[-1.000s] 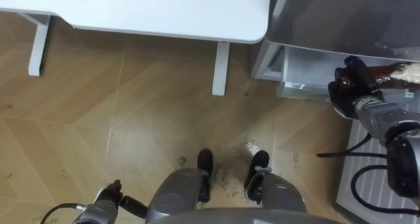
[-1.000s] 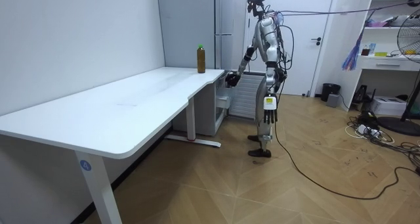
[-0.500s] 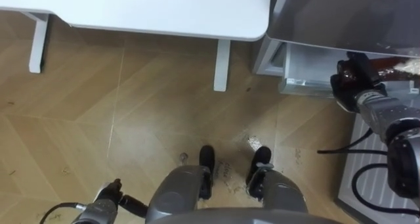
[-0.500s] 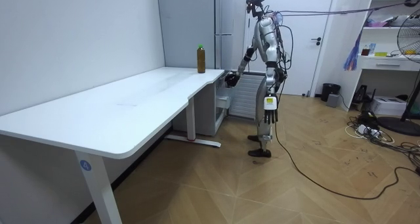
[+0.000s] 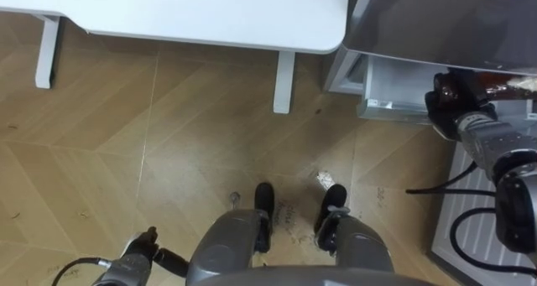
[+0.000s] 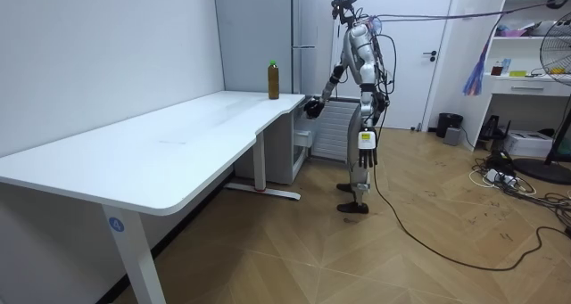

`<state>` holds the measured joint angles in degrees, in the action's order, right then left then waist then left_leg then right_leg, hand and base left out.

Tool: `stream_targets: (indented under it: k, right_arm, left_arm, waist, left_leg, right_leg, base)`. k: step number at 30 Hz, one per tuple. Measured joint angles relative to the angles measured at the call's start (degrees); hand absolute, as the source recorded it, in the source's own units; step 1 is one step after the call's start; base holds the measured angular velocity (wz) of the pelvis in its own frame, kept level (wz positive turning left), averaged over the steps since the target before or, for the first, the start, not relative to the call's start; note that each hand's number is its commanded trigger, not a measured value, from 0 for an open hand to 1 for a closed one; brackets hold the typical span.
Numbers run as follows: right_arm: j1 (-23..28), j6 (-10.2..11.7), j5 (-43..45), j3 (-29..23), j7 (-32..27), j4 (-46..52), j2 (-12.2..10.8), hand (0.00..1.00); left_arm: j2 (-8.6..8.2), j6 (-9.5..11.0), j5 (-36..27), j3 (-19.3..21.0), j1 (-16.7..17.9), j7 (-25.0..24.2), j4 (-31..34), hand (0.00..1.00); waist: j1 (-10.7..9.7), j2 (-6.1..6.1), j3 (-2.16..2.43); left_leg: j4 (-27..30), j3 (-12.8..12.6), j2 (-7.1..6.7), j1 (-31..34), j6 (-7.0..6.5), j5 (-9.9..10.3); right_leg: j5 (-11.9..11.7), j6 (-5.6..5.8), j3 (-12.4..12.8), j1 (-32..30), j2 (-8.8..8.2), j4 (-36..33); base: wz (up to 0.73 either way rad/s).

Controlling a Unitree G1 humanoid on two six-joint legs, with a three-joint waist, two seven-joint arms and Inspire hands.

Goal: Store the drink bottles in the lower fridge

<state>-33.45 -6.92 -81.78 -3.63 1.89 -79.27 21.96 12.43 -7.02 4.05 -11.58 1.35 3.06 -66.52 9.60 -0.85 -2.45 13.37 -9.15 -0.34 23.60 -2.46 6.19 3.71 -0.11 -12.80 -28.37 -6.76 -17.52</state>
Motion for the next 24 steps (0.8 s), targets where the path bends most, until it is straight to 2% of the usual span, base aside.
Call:
stream_targets:
  k: [2,3,11,24]
  right_arm:
    - [0.0,0.0,0.0,0.0,0.0,0.1,0.0,1.00]
    - [0.0,0.0,0.0,0.0,0.0,0.1,0.0,0.00]
    - [0.0,0.1,-1.7,0.0,0.0,0.5,0.0,0.00]
    - [0.5,-0.2,-4.4,0.0,1.5,0.9,-0.3,0.00]
  left_arm:
    - [0.00,0.0,0.0,0.0,0.0,-0.3,0.0,0.00]
    - [0.00,0.0,0.0,0.0,0.0,-0.4,0.0,0.00]
    - [-0.01,0.0,0.0,-0.6,0.0,-1.4,-0.1,0.00]
    - [-0.07,-0.2,0.0,-1.7,0.4,-2.0,0.0,0.00]
  waist:
    - [0.0,0.01,0.00]
    - [0.0,0.02,0.00]
    - [0.3,0.42,-0.14]
    - [0.3,0.52,-0.11]
  left_leg:
    - [0.0,0.0,-0.02,0.0,0.00,0.0]
    - [0.0,0.0,-0.02,0.0,0.00,0.0]
    - [0.0,0.0,-0.05,0.1,-0.01,0.0]
    - [0.1,0.0,0.03,0.7,-0.02,0.0]
  right_leg:
    - [0.0,0.00,0.0,0.0,0.01,0.0]
    - [0.0,0.00,0.1,0.0,0.02,0.0]
    - [0.0,0.00,-0.1,-0.1,-0.04,0.0]
    - [0.0,-0.01,-0.1,-0.8,-0.13,-0.1]
  base:
    - [0.00]
    - [0.00]
    - [0.00]
    - [-0.01]
